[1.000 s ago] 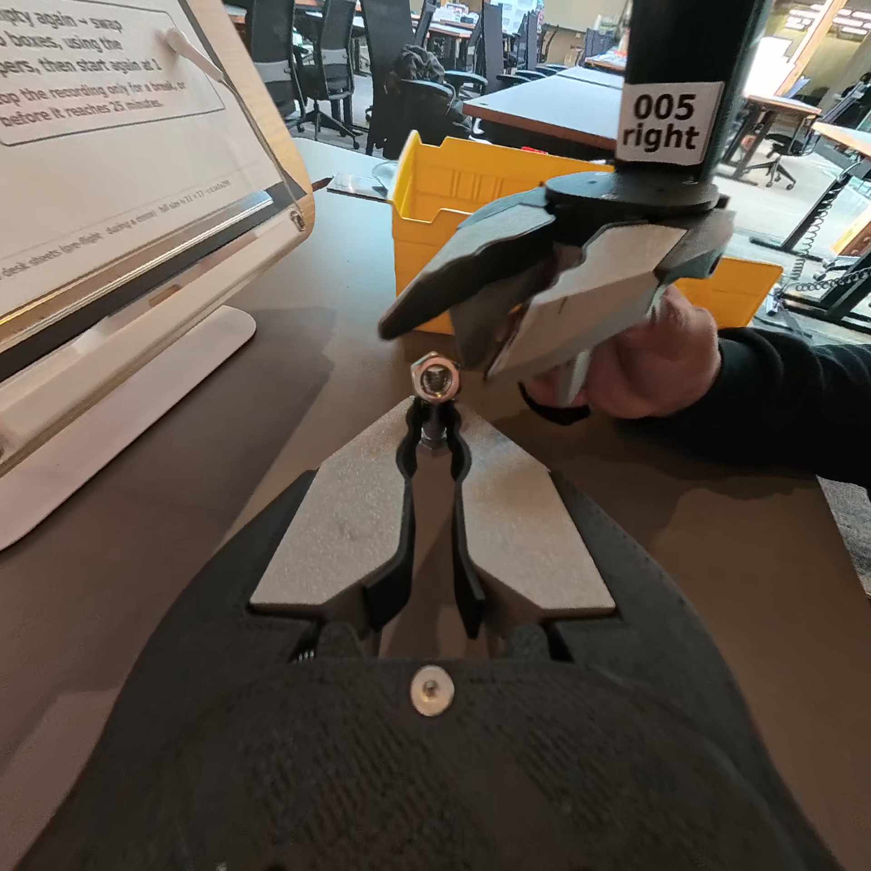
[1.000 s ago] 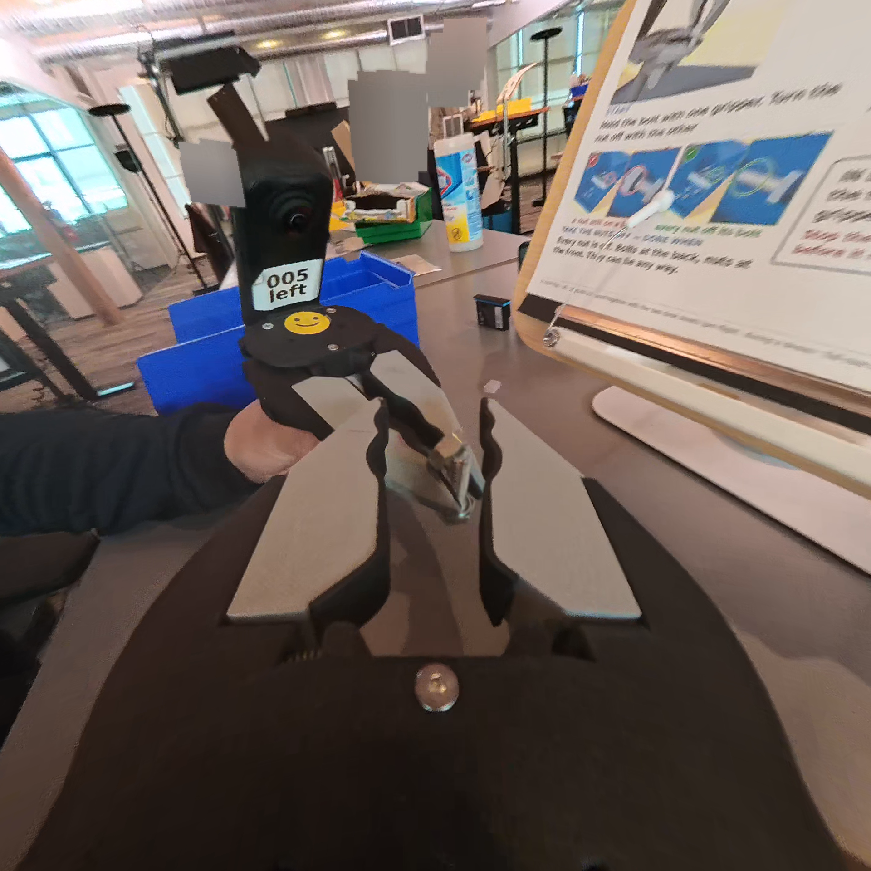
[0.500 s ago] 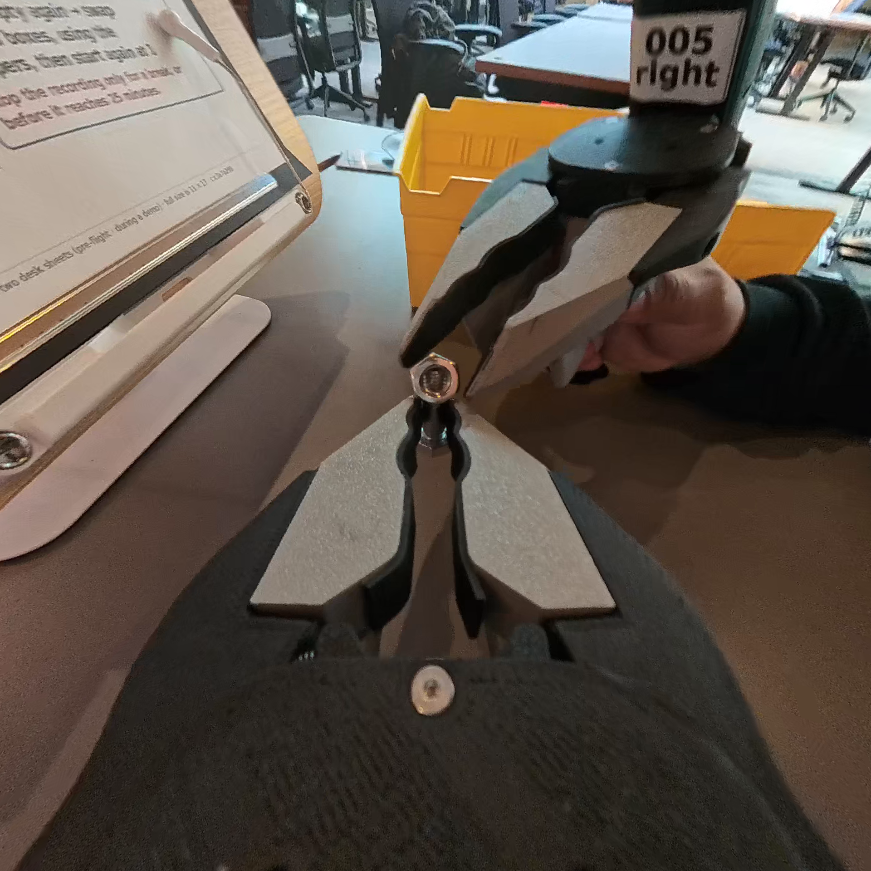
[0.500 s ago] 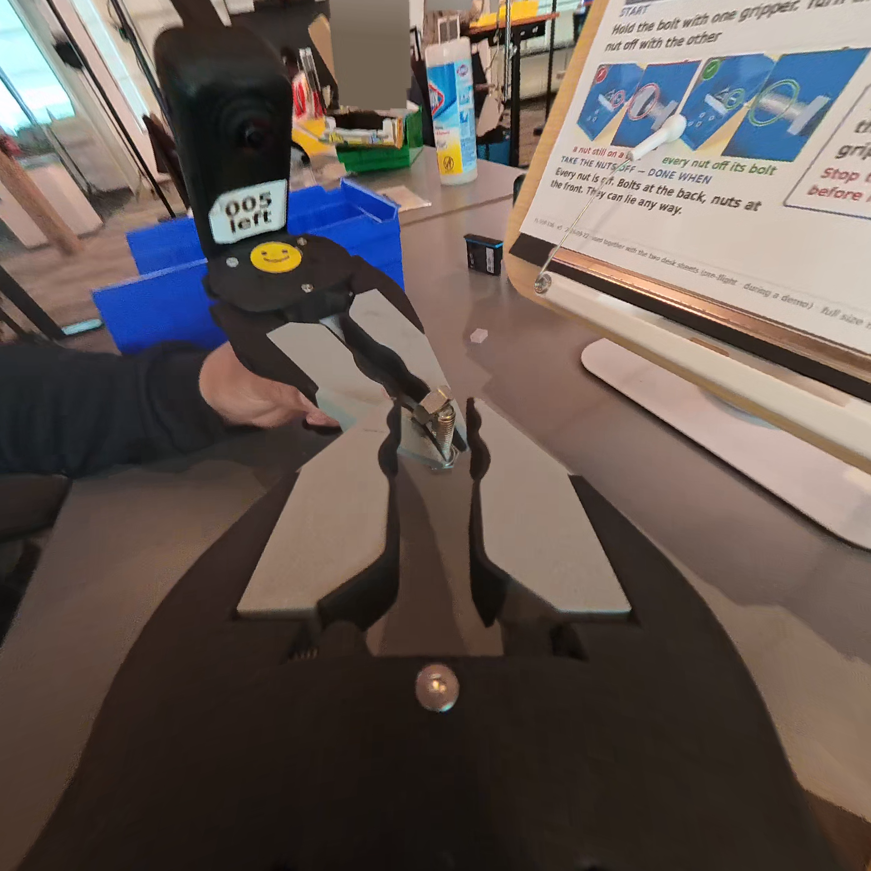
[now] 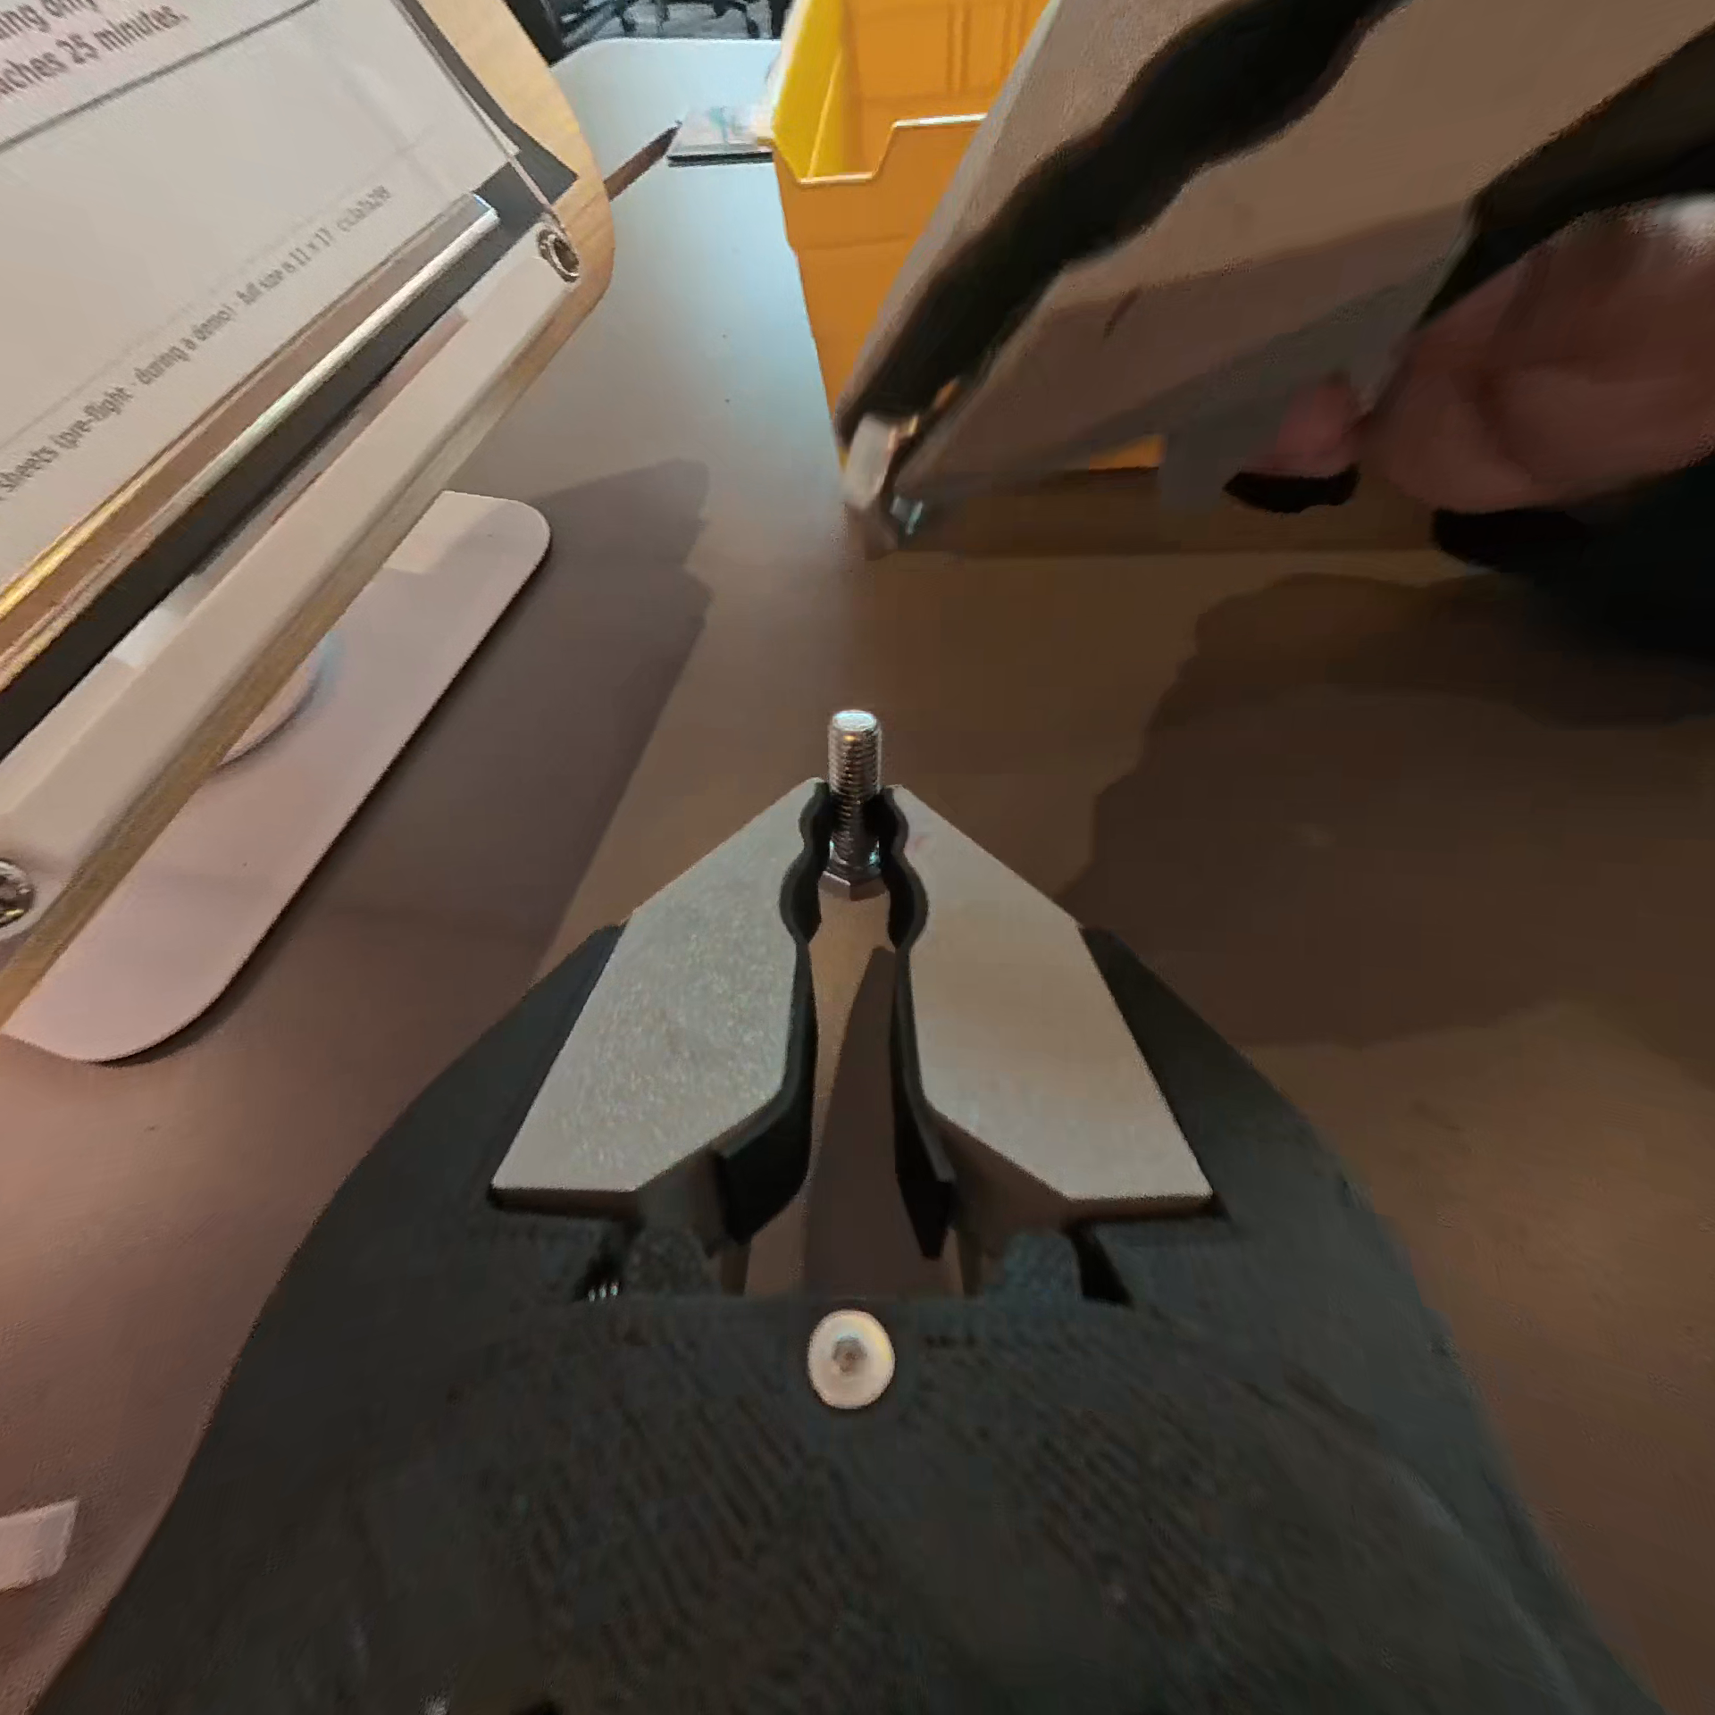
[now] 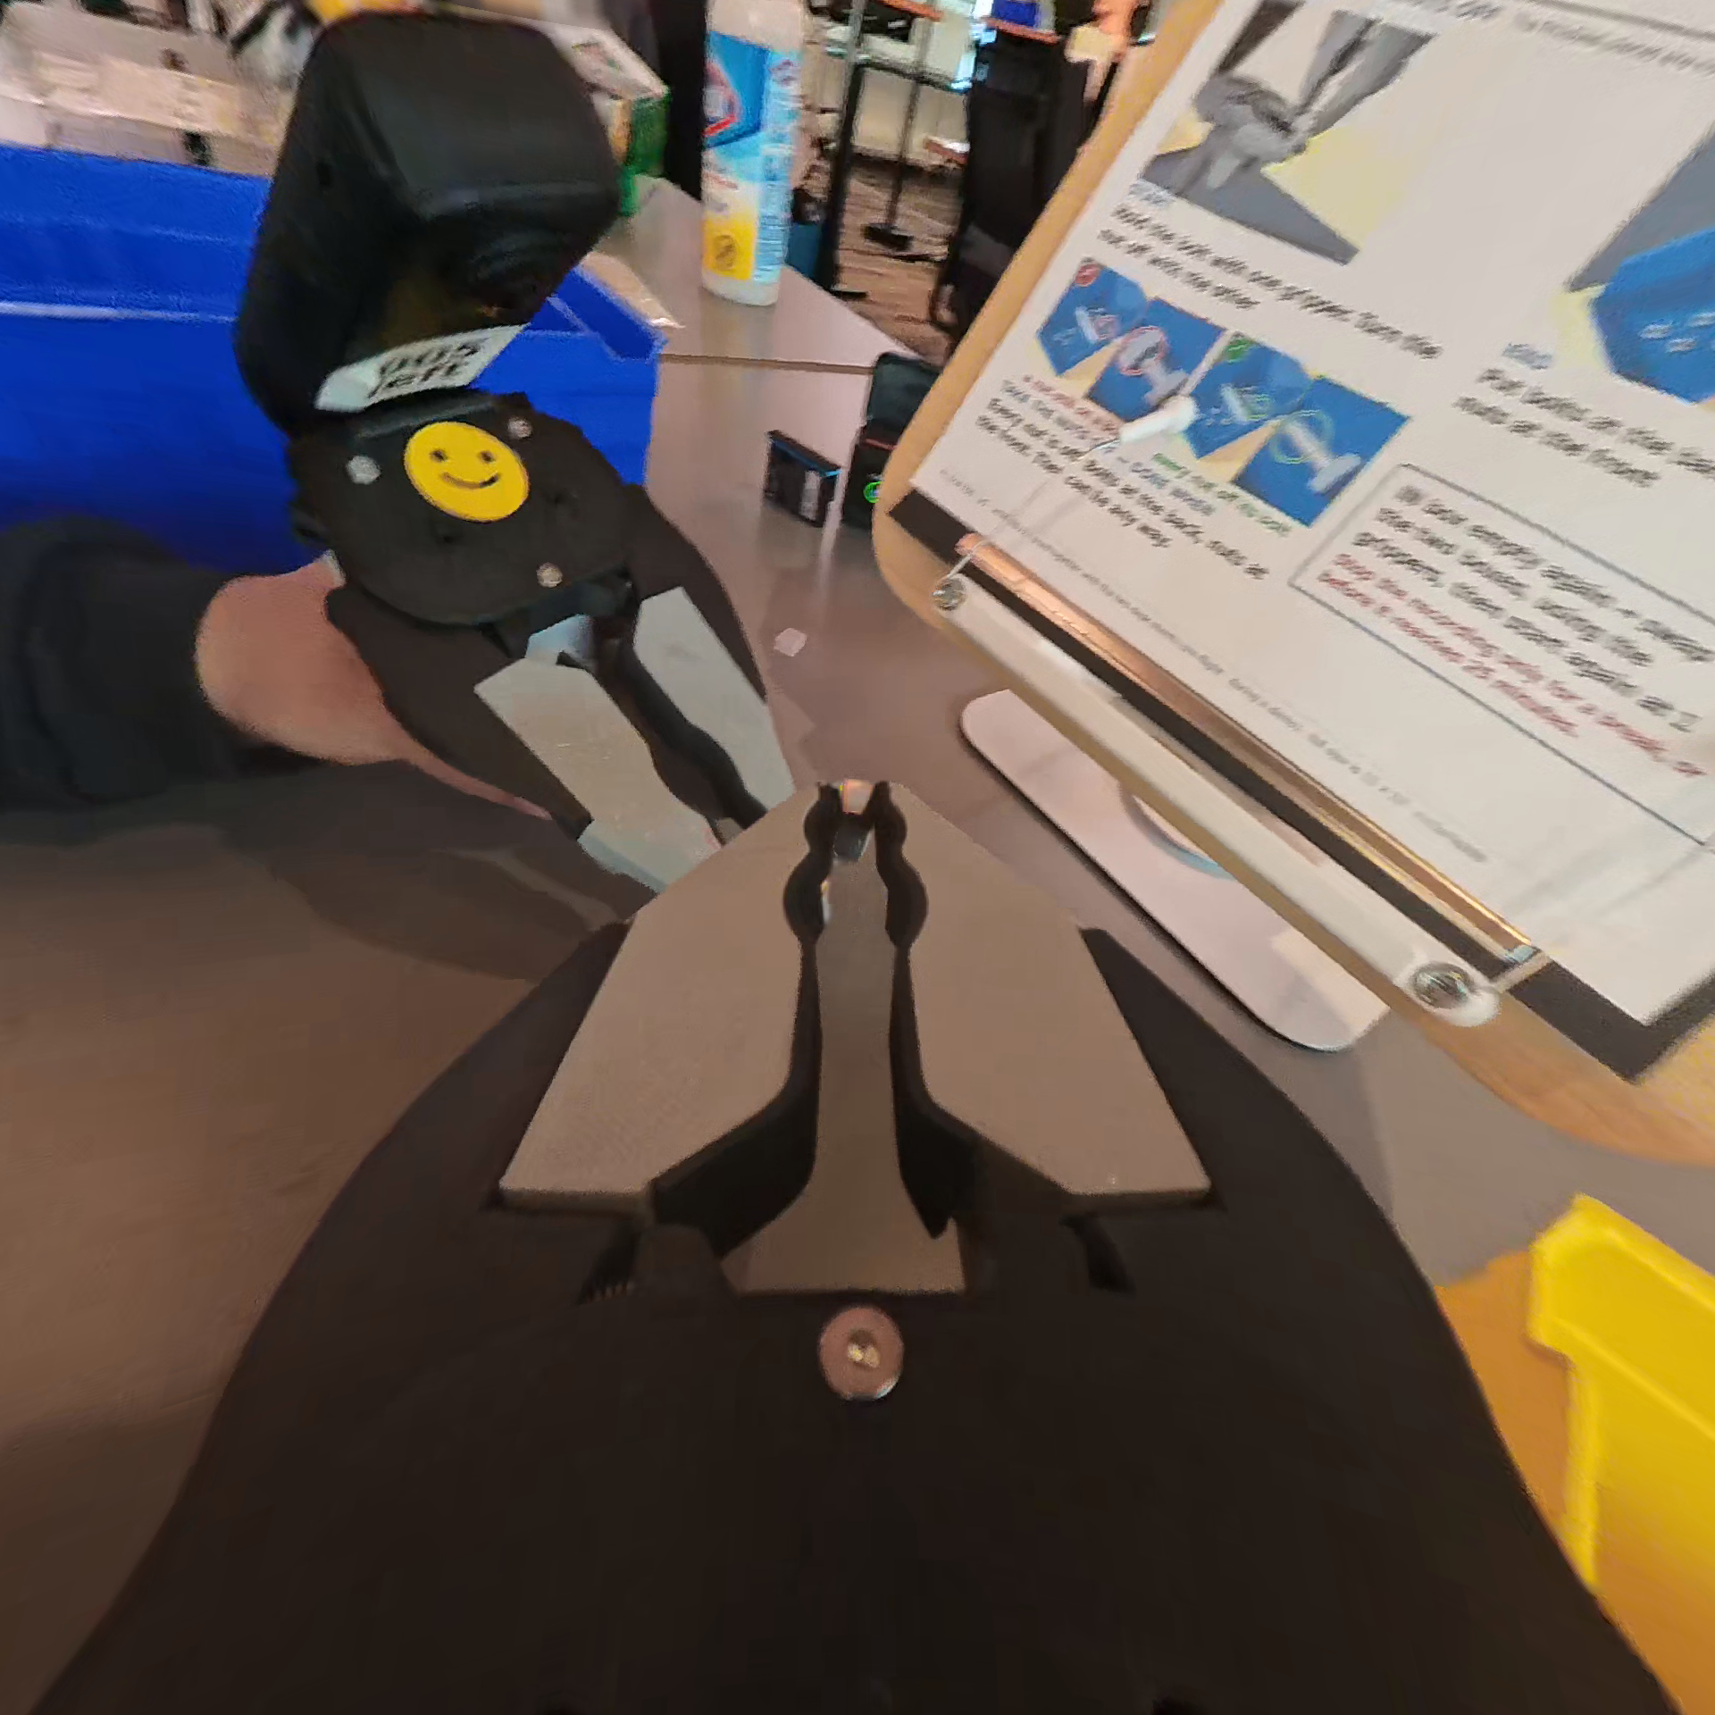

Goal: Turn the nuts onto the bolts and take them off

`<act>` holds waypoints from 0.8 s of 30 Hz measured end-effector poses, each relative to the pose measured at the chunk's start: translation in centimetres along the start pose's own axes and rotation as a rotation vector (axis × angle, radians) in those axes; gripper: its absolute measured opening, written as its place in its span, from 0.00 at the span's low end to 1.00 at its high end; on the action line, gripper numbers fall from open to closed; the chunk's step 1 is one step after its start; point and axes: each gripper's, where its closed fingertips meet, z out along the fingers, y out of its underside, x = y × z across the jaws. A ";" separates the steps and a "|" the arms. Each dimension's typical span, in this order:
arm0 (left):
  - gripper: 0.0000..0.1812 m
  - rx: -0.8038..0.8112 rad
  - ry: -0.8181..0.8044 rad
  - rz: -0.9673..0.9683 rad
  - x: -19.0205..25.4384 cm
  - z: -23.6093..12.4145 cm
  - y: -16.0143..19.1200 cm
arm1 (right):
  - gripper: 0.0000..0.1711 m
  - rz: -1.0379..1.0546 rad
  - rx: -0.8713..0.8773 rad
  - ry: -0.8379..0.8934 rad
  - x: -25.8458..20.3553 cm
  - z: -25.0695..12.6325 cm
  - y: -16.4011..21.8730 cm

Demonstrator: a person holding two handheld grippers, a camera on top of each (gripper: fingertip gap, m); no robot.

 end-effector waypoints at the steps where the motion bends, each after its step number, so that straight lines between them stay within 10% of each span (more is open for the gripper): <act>1: 0.04 0.001 -0.023 0.008 -0.3 -0.1 0.0 | 0.03 0.023 0.019 0.033 0.4 -0.5 -0.5; 14: 0.04 0.074 0.049 0.005 1.5 0.1 -1.0 | 0.03 0.643 0.418 0.154 4.3 -22.3 -5.5; 24: 0.04 0.086 0.084 0.024 2.3 0.5 -1.3 | 0.05 0.772 -0.372 0.287 8.6 -24.7 11.3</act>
